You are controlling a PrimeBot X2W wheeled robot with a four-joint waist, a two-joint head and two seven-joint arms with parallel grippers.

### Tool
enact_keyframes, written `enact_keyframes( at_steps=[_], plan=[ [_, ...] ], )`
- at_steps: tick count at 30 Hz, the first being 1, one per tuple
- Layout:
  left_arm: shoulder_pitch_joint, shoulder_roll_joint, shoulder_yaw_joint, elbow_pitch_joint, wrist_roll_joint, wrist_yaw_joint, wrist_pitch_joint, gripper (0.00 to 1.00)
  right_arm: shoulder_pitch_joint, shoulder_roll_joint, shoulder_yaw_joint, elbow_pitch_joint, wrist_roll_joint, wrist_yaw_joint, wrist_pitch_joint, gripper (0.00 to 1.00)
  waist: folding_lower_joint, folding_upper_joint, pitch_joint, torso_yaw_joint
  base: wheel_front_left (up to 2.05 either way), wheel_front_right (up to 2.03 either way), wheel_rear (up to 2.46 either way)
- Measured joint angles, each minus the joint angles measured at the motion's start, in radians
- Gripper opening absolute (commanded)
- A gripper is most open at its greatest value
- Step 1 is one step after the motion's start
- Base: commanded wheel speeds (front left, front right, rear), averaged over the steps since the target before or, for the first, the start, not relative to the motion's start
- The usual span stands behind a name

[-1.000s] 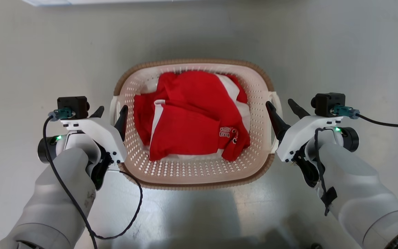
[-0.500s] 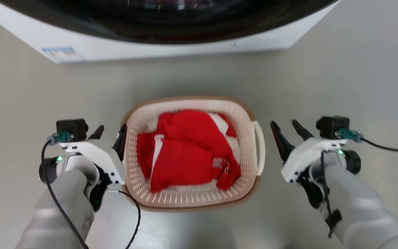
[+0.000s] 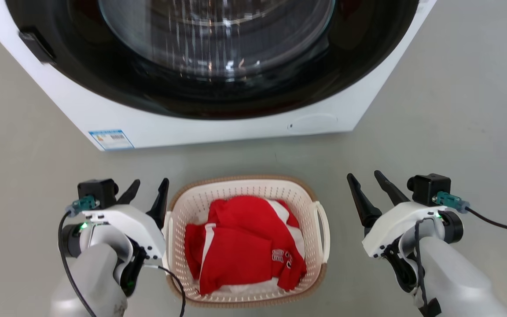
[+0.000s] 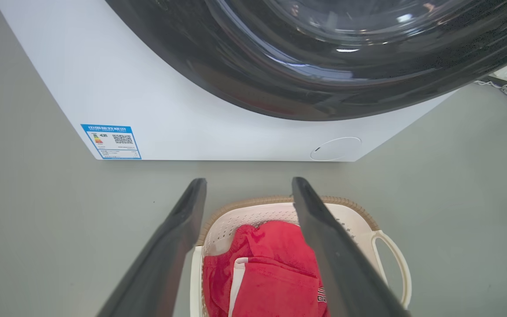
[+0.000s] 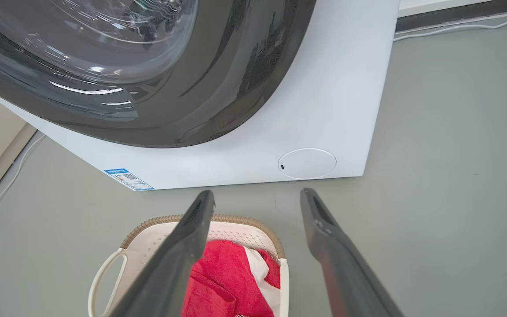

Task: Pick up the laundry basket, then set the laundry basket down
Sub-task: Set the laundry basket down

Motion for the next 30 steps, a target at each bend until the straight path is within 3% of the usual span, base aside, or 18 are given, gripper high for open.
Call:
enact_keyframes(
  at_steps=[21, 30],
  plan=[
    [0.232, -0.031, 0.219, -0.297, 0.187, 0.0, 0.0, 1.0, 0.249, 0.025, -0.302, -0.372, -0.257, 0.0, 0.0, 1.0, 0.0, 0.0, -0.203, 0.019, 0.0, 0.0, 0.0],
    [0.343, -0.063, 0.288, -0.434, 0.245, 0.0, 0.0, 1.0, 0.363, 0.052, -0.378, -0.51, -0.325, 0.0, -0.001, 1.0, 0.0, 0.0, -0.267, 0.027, 0.0, 0.0, 0.0]
  ],
)
